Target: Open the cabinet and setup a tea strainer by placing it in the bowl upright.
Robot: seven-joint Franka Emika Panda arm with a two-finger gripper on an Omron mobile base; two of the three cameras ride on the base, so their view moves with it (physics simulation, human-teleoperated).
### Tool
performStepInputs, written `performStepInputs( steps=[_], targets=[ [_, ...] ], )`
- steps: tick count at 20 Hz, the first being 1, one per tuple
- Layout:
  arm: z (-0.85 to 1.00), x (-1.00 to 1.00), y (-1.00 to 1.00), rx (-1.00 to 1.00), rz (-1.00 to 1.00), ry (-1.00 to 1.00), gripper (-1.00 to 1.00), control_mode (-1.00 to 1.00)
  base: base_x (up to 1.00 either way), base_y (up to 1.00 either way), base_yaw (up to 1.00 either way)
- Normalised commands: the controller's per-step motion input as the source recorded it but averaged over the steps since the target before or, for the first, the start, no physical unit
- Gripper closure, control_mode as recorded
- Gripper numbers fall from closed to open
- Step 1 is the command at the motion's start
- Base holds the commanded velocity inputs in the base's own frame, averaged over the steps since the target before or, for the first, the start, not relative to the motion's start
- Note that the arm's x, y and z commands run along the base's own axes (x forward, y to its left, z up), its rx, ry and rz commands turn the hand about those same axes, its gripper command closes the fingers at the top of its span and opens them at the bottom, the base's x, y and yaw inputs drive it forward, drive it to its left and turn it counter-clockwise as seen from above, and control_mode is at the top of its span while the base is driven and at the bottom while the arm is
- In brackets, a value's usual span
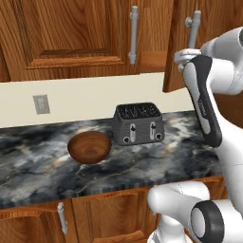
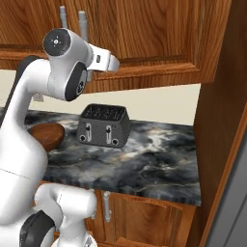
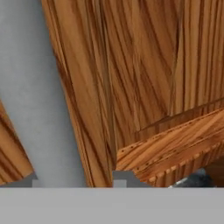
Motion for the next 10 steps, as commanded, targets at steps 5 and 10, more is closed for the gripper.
performStepInputs(
  steps=[5,10],
  targets=[
    [0.0,-1.0,-0.76,0.07,0.0,0.06,1.0,-1.0,0.0,0.0,0.0],
    [0.0,-0.97,-0.87,0.11,0.0,0.05,1.0,-1.0,0.0,0.0,0.0]
  ],
)
